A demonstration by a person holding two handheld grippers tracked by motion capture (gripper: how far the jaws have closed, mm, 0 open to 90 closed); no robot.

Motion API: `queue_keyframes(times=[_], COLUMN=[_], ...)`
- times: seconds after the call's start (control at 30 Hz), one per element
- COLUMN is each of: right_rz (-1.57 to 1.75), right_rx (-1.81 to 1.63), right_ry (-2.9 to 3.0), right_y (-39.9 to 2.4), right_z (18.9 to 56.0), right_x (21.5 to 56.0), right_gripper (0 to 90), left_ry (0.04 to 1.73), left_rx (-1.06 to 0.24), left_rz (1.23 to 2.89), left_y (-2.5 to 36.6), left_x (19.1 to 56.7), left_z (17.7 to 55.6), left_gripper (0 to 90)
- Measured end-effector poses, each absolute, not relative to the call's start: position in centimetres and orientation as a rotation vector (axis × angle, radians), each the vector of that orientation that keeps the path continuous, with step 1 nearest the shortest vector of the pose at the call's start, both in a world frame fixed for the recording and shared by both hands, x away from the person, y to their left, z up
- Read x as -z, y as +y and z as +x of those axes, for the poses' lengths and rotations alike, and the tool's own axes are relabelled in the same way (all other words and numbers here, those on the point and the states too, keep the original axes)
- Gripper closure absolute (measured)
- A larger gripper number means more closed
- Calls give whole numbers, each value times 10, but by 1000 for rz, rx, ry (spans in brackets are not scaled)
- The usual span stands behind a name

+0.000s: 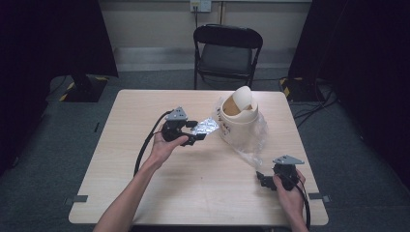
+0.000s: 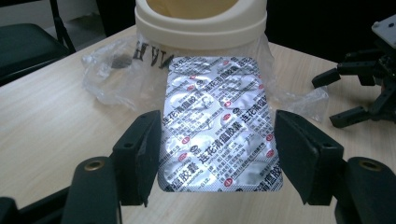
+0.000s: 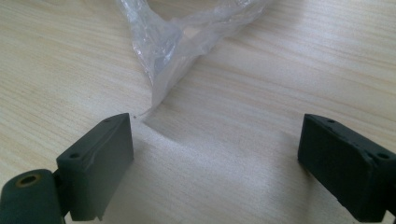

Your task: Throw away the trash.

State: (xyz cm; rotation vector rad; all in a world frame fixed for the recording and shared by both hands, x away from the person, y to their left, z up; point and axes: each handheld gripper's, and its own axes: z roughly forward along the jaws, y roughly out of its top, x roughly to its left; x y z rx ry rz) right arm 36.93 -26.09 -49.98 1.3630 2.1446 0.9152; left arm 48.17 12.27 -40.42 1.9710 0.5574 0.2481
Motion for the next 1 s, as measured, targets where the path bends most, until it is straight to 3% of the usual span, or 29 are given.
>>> queue_keyframes(times=[0.5, 1.0], right_rz=[1363, 1363], right_rx=[-915, -916], right_ry=[2145, 2145], right_y=[-261, -261], right_z=[369, 369], right_x=[500, 500], right_gripper=[95, 95], left_ry=[524, 549], left_rx=[-264, -270], left_rz=[1943, 1992], left_y=[99, 82], left_x=[376, 370], left_z=[505, 536], left_gripper=[341, 341])
